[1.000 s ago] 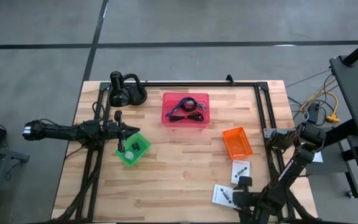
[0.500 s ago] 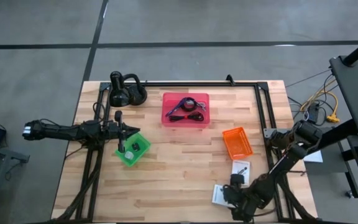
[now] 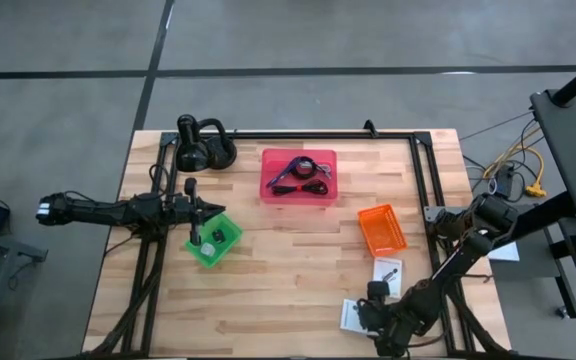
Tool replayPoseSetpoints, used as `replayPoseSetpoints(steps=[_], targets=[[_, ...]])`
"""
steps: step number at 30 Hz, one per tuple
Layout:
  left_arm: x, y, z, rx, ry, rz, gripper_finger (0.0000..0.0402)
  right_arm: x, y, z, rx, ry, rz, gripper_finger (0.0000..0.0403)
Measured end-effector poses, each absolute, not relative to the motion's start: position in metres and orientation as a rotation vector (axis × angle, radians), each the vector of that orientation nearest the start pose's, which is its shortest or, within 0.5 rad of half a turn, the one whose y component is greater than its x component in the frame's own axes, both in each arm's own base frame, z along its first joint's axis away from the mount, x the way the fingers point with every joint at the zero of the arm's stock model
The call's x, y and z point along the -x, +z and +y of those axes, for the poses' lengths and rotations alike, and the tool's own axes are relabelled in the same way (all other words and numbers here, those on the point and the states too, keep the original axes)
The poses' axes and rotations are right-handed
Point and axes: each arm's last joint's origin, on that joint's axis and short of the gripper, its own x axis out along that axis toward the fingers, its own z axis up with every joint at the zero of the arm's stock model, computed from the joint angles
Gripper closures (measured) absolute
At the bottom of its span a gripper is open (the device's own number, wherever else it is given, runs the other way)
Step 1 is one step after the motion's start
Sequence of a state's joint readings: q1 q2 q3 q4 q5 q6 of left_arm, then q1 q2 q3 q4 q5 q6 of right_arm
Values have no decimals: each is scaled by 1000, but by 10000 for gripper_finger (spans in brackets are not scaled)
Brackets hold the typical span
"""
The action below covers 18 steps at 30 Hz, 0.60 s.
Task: Pick and place items into bin
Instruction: Put the bottom card reader box into the orange bin
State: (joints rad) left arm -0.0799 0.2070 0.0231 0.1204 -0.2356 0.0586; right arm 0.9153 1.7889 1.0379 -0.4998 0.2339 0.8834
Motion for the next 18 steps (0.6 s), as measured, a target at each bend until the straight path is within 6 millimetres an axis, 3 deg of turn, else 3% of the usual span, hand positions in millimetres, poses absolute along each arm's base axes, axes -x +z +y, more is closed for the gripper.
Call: replayPoseSetpoints(steps=[10, 18], targets=[[-109, 166, -2, -69, 154, 68, 402, -218, 157, 254, -68, 88, 1170, 23], [-109, 166, -2, -69, 153, 71, 402, -221, 137, 255, -35, 48, 1208, 23]])
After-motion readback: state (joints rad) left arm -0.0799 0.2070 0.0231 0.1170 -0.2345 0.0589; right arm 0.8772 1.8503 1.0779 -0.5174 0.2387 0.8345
